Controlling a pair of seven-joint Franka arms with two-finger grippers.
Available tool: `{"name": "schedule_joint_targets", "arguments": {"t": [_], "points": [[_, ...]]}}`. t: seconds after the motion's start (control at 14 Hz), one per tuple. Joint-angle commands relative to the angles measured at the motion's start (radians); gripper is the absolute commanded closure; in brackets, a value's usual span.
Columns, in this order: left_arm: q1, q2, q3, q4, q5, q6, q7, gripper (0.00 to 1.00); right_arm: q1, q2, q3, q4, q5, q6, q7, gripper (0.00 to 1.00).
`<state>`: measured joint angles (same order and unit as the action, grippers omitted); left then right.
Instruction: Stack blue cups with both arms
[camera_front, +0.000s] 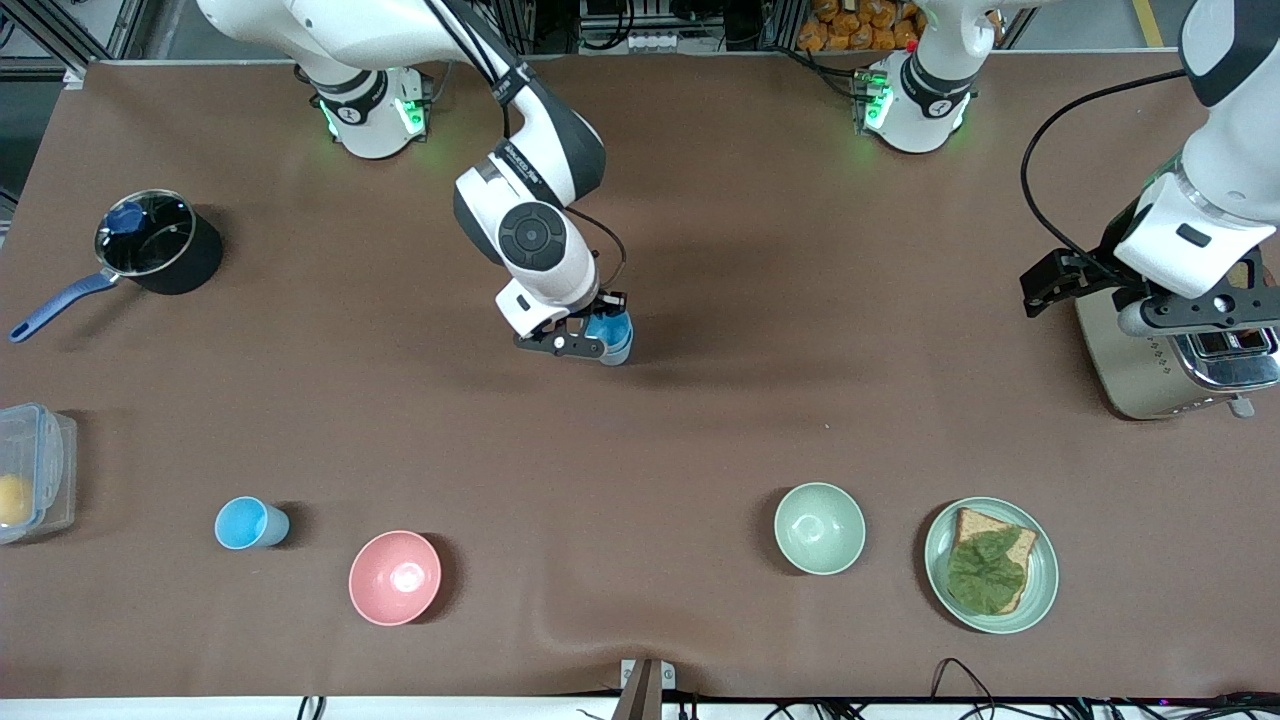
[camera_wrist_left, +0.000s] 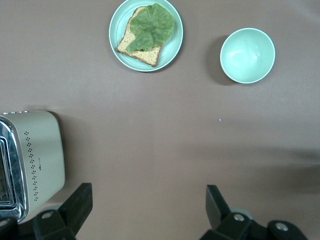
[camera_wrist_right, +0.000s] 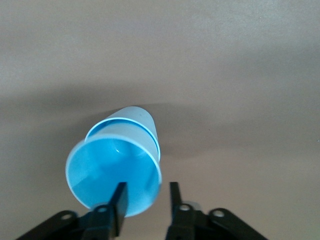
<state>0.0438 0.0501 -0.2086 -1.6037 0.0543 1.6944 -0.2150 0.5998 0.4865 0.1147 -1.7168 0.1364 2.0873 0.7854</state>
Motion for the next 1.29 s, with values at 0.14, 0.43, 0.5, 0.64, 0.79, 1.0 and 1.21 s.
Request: {"name": "schedule_joint_targets", "arguments": {"t": [0.14, 0.43, 0.5, 0.64, 0.79, 1.0, 1.21], "points": [[0.013, -0.027, -0.008, 0.031, -0.004, -0.084, 0.031, 0.0, -0.075, -0.061, -0.02, 0.04, 0.005, -0.146, -0.108, 0.0], [0.013, -0.03, 0.002, 0.071, -0.005, -0.157, 0.036, 0.0, -0.265, -0.127, -0.021, 0.031, -0.001, -0.22, -0.371, 0.0], [0.014, -0.033, 0.002, 0.071, -0.005, -0.159, 0.046, 0.0, -0.331, -0.14, -0.021, 0.032, -0.009, -0.236, -0.438, 0.0], [0.025, -0.055, 0.006, 0.07, -0.02, -0.159, 0.072, 0.0, -0.467, -0.173, -0.021, 0.032, -0.03, -0.24, -0.593, 0.0], [0.016, -0.07, 0.023, 0.061, -0.042, -0.168, 0.072, 0.0, -0.569, -0.23, -0.021, 0.031, -0.082, -0.243, -0.719, 0.0], [0.004, -0.079, 0.037, 0.061, -0.042, -0.19, 0.072, 0.0, -0.647, -0.345, -0.021, 0.037, -0.167, -0.337, -0.792, 0.0], [-0.038, -0.079, 0.083, 0.062, -0.042, -0.202, 0.072, 0.0, -0.65, -0.423, -0.02, 0.051, -0.233, -0.441, -0.793, 0.0]]}}
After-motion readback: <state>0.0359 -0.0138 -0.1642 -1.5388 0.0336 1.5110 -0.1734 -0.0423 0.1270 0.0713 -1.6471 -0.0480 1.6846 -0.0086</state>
